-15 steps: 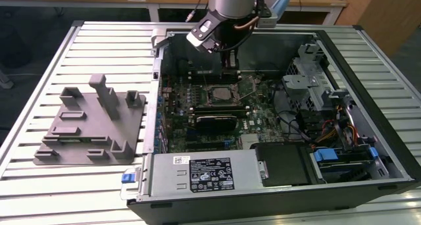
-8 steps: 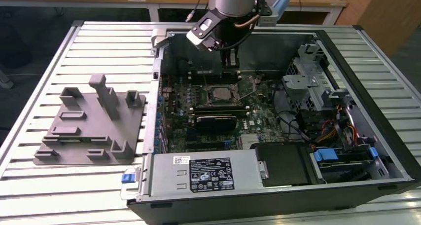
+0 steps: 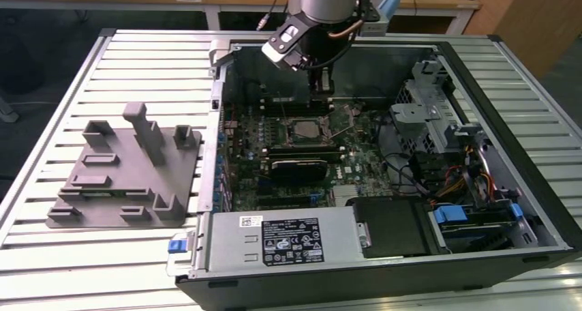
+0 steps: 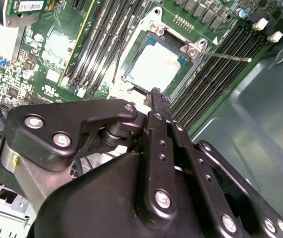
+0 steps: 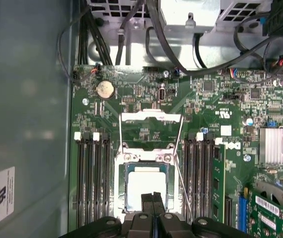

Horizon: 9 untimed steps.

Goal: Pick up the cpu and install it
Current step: 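Close the cpu cover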

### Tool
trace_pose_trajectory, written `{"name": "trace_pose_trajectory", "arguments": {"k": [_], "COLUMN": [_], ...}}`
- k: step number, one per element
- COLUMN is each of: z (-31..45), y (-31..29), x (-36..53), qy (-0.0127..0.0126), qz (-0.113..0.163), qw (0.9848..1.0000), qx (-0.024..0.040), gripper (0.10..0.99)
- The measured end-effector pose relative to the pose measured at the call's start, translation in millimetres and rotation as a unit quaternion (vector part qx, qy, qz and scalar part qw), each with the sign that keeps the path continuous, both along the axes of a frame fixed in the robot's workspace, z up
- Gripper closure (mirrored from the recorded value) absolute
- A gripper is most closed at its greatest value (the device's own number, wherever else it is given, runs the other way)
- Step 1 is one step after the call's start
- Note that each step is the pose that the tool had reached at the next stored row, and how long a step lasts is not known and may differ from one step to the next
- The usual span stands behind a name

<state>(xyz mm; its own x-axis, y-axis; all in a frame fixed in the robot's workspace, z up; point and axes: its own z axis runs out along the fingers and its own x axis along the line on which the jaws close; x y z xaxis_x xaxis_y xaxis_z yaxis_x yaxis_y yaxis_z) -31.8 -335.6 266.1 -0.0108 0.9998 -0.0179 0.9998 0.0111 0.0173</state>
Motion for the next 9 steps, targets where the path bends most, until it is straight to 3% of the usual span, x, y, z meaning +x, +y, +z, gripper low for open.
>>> {"name": "trace_pose_trajectory", "arguments": {"k": [9], "z": [0.0], "y": [0.0], "x": [10.4], "qy": [0.0000], "qz": [0.000], "qw": [1.0000], "qx": [0.0000], "gripper": [0.980]}}
